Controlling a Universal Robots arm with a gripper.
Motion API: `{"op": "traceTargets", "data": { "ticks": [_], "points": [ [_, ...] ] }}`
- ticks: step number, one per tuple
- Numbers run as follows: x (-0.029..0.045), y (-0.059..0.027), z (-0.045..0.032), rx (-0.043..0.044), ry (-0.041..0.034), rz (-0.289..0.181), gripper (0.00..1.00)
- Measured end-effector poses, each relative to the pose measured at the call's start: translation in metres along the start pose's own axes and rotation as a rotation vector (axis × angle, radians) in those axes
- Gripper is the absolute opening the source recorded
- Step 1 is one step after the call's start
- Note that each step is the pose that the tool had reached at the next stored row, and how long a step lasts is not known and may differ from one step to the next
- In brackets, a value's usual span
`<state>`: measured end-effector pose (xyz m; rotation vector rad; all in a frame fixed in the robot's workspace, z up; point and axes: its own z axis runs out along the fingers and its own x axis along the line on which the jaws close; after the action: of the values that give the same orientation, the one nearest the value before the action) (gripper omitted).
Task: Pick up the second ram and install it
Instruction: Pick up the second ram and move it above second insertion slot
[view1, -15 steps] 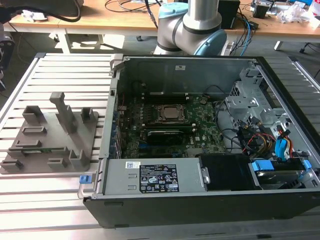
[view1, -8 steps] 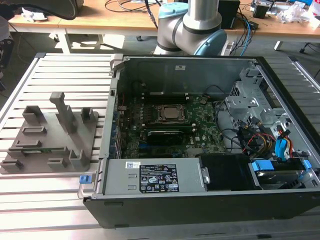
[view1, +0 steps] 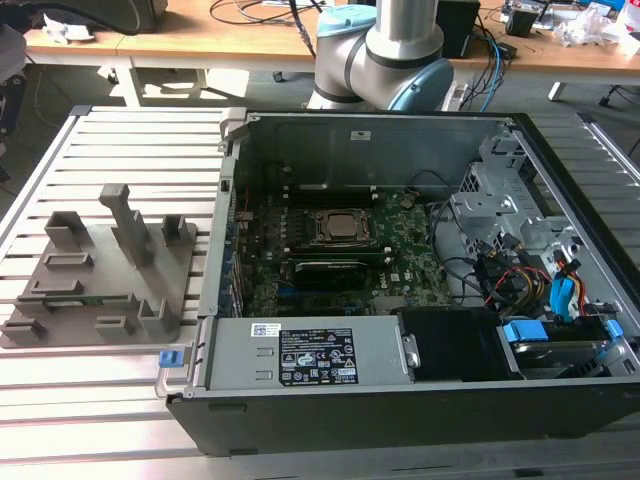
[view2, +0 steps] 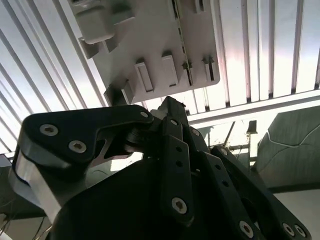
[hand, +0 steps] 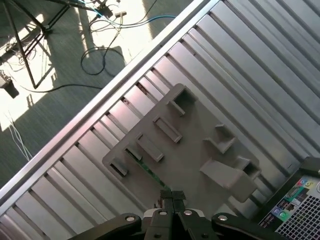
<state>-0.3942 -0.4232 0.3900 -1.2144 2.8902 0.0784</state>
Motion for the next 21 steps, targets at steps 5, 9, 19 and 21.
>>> {"op": "traceTargets", "data": {
  "ticks": [5,9,19,21],
  "points": [
    [0.0000,0.0000,0.0000,-0.0021,0.0037,-0.087,0.11],
    [0.0000,0.0000,0.0000,-0.0034,0.0059,-0.136,0.11],
    [-0.0001,-0.0001,0.0000,-0.0052,0.0143,-0.278,0.11],
    [0.0000,0.0000,0.0000,-0.0042,0.0171,-0.297,0.11]
  ]
}}
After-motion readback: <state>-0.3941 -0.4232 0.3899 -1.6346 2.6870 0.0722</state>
